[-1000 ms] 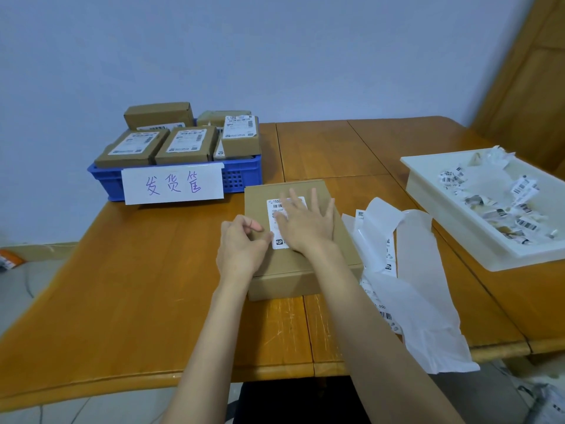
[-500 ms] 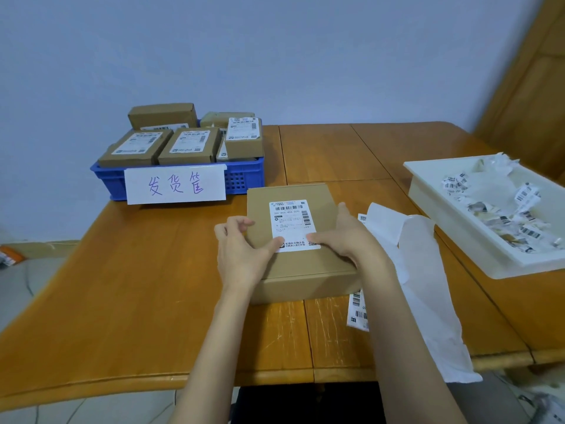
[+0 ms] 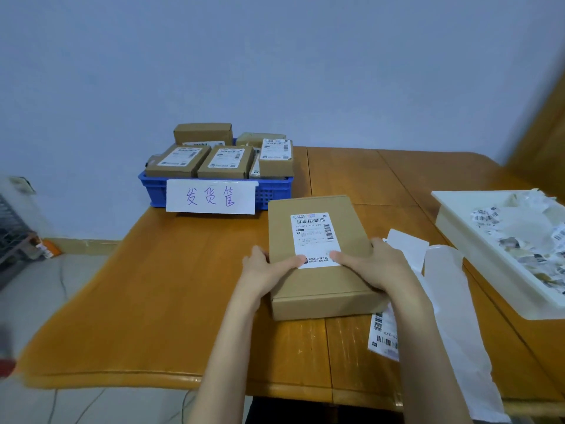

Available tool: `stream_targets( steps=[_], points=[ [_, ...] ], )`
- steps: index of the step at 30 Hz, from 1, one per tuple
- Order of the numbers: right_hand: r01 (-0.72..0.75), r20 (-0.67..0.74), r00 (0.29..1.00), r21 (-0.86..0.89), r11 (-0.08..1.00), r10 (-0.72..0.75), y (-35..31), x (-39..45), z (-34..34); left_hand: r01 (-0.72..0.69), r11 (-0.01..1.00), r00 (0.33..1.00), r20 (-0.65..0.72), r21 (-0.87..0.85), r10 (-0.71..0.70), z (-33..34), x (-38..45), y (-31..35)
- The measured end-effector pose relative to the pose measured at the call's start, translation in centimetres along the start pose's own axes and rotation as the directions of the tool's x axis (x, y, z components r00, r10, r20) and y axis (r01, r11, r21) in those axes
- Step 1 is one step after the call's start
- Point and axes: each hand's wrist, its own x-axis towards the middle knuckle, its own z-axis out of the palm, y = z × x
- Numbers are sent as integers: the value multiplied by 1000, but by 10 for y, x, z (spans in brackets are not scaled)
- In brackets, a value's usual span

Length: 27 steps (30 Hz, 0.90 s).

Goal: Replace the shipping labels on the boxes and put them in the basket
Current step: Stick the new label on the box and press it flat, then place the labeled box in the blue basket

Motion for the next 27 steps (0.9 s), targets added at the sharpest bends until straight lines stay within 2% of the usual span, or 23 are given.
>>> stream_targets(
  steps=[3, 6, 11, 17, 20, 27],
  points=[
    [30, 137, 990, 39, 999, -35, -6, -6, -10, -8, 996, 1000, -10, -91, 7, -12, -8, 11],
    [43, 190, 980, 91, 995, -60, -14, -13, -8, 3, 991, 1000, -9, -133, -5, -25, -13, 16],
    [10, 152, 987, 237, 971, -47, -32, -27, 4, -26, 984, 996, -84, -174, 12, -50, -25, 19],
    [117, 112, 980, 337, 934, -163, -66, -27, 18, -55, 974, 984, -175, -221, 16, -85, -34, 20],
    [120, 129, 974, 401, 908, -186, -78, -22, 29, -85, 972, 977, -211, -220, 37, -98, -29, 23],
    [154, 153, 960, 412, 898, -235, -110, 6, 52, -93, 973, 964, -265, -212, 35, -131, -6, 31]
  ],
)
